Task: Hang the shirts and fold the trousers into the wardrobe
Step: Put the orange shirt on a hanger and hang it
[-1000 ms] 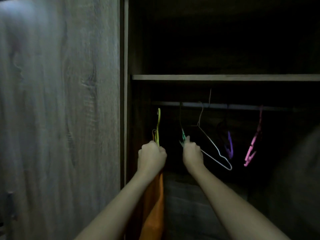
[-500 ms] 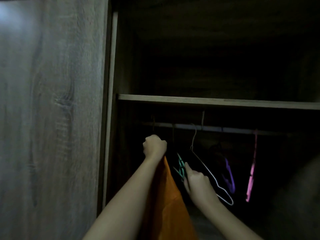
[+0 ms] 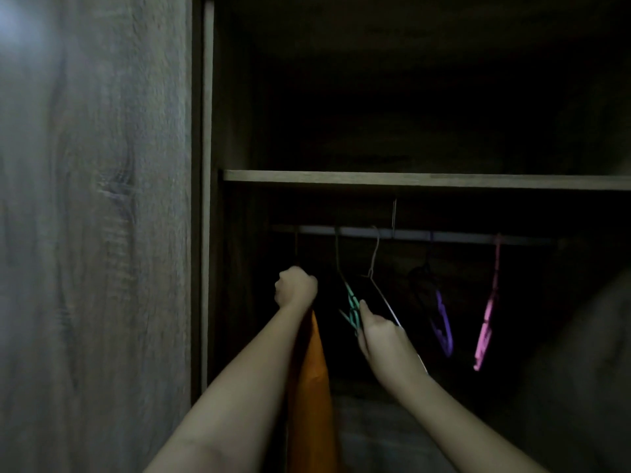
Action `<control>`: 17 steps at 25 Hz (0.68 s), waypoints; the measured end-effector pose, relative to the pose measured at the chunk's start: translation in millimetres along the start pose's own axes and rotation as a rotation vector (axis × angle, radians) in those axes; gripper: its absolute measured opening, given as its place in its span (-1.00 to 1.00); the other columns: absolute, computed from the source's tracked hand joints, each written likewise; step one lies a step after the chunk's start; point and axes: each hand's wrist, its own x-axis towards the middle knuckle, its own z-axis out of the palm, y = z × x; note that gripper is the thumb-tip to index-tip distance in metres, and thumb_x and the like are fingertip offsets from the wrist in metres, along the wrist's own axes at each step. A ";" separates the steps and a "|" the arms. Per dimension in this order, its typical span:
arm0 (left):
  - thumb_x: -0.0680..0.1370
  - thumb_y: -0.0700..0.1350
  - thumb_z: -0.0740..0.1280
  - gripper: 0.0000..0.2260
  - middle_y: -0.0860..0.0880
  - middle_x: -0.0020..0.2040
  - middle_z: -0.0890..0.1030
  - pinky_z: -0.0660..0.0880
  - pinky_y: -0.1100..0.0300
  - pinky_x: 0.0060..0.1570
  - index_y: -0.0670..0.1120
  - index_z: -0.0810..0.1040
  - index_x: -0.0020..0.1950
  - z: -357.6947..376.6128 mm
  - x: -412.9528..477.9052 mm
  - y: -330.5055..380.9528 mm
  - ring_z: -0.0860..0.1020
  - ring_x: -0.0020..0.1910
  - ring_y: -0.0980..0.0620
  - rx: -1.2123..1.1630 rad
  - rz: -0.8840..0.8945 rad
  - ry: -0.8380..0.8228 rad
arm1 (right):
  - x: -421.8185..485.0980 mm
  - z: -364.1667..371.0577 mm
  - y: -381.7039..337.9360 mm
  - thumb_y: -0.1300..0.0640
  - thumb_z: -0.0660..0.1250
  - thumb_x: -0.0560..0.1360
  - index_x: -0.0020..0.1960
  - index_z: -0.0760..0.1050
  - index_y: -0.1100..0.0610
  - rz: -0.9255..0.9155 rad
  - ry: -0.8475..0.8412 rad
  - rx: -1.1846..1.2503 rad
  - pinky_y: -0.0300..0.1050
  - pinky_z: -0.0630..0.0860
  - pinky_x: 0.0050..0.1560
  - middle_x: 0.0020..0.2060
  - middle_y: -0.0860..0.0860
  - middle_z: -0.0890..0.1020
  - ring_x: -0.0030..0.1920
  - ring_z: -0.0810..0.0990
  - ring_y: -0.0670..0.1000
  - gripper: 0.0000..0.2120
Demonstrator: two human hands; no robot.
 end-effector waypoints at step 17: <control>0.59 -0.04 0.17 -0.74 -0.16 -0.05 0.60 0.55 0.07 -0.10 -0.16 0.46 0.17 -69.6 -252.9 -129.5 0.60 -0.06 -0.16 0.503 0.151 0.091 | -124.5 -14.3 -73.0 0.22 0.13 0.57 0.46 0.15 0.24 -0.215 -0.126 0.239 0.01 0.42 0.22 0.34 0.17 0.38 0.31 0.39 0.16 -0.53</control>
